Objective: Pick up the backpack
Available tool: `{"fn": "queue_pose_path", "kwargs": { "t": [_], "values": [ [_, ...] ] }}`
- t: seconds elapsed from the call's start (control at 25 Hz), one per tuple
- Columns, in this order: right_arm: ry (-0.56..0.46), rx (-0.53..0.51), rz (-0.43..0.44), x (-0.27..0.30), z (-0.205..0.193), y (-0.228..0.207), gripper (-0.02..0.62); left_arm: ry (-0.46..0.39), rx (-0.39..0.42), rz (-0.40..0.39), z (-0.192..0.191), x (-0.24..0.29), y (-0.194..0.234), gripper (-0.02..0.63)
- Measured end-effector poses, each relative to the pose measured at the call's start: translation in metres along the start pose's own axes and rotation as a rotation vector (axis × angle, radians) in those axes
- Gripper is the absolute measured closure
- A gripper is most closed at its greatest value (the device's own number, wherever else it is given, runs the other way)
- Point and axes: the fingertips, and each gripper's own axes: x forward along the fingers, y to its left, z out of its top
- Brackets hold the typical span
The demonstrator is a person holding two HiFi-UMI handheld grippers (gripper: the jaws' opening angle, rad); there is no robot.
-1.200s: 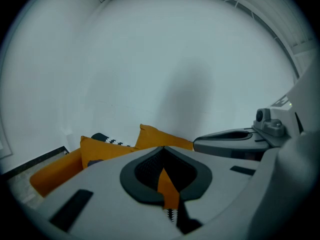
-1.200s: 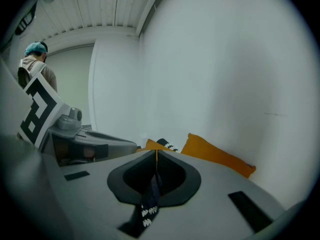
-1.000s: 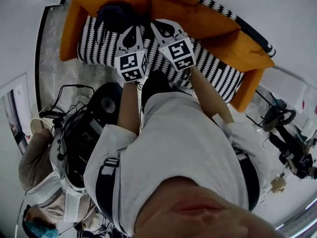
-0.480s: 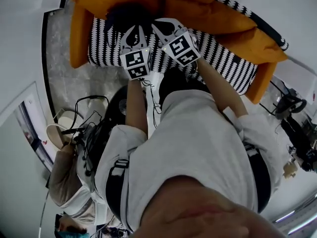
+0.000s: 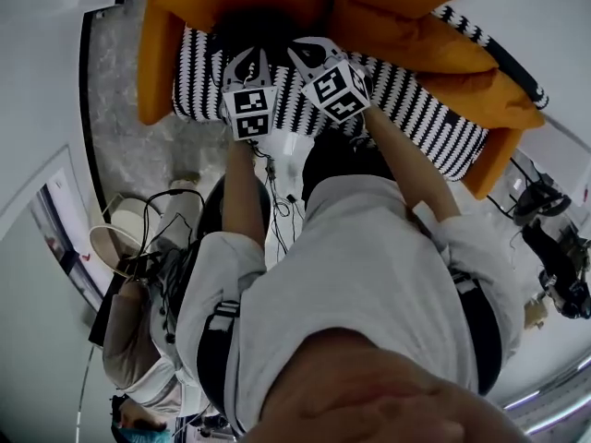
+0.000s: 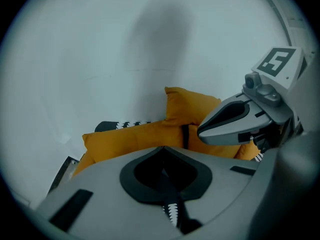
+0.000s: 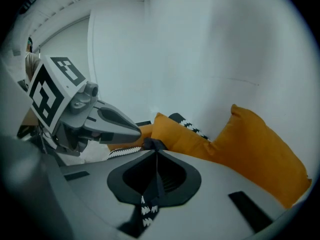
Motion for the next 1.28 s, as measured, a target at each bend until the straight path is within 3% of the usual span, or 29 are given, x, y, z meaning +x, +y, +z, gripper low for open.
{"fn": "queue_pose_path", "kwargs": {
  "t": [0.2,0.36,0.68,0.92,1.04,1.12,1.2,1.28],
  "values": [
    [0.039,-0.01,0.011,0.017,-0.002,-0.026,0.555,0.044,0.019,0.018,-0.002,0.028,0.017,0.594],
    [0.072,-0.029,0.014,0.035,-0.011,-0.034,0.555,0.057,-0.039,-0.06,-0.003,0.044,0.019,0.592],
    [0.125,-0.034,0.018,0.098,-0.003,-0.019,0.554,0.135,0.039,-0.099,-0.039,0.056,0.083,0.592],
    [0.133,-0.017,0.0,0.099,-0.014,-0.029,0.554,0.151,0.125,-0.194,-0.044,0.07,0.083,0.592],
    [0.144,-0.047,0.014,0.093,-0.025,-0.036,0.554,0.186,0.234,-0.185,-0.05,0.076,0.083,0.592],
    [0.155,-0.063,0.017,0.09,-0.035,-0.043,0.552,0.227,0.3,-0.228,-0.055,0.079,0.075,0.582],
    [0.168,-0.074,0.031,0.088,-0.045,-0.047,0.552,0.255,0.347,-0.273,-0.06,0.081,0.068,0.47],
    [0.175,-0.085,0.047,0.087,-0.052,-0.046,0.552,0.261,0.413,-0.274,-0.064,0.083,0.067,0.441]
  ]
}}
